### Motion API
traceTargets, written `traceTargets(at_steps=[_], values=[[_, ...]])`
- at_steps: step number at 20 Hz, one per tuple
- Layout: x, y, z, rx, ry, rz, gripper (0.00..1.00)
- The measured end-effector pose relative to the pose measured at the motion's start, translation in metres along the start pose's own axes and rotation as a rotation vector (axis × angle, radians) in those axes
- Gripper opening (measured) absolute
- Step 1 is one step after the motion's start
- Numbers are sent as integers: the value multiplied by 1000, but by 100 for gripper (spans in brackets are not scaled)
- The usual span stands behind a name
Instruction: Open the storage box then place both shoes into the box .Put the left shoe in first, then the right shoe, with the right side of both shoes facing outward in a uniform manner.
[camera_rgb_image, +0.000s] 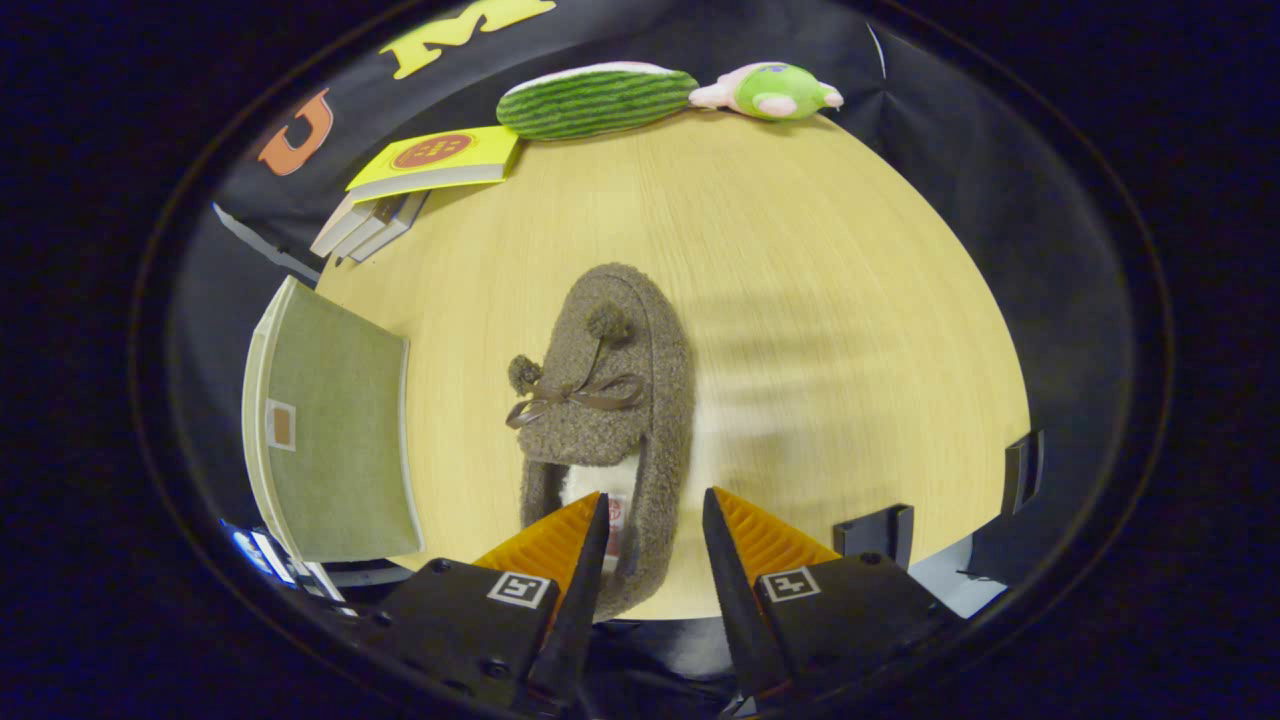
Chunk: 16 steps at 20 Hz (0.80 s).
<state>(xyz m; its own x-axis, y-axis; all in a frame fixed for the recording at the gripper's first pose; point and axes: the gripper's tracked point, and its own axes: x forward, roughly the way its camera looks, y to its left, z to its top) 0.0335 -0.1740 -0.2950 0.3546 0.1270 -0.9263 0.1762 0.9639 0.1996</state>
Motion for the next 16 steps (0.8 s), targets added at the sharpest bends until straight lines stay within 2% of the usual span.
traceTargets(at_steps=[3,4,7,9,11,16], values=[[13,5,-5,49,41,45,49],[16,2,-4,60,37,43,41],[15,0,-4,112,11,53,33],[14,-4,-4,152,-5,46,24],[13,-1,-5,208,-5,52,9],[-7,25,-14,356,18,189,6]])
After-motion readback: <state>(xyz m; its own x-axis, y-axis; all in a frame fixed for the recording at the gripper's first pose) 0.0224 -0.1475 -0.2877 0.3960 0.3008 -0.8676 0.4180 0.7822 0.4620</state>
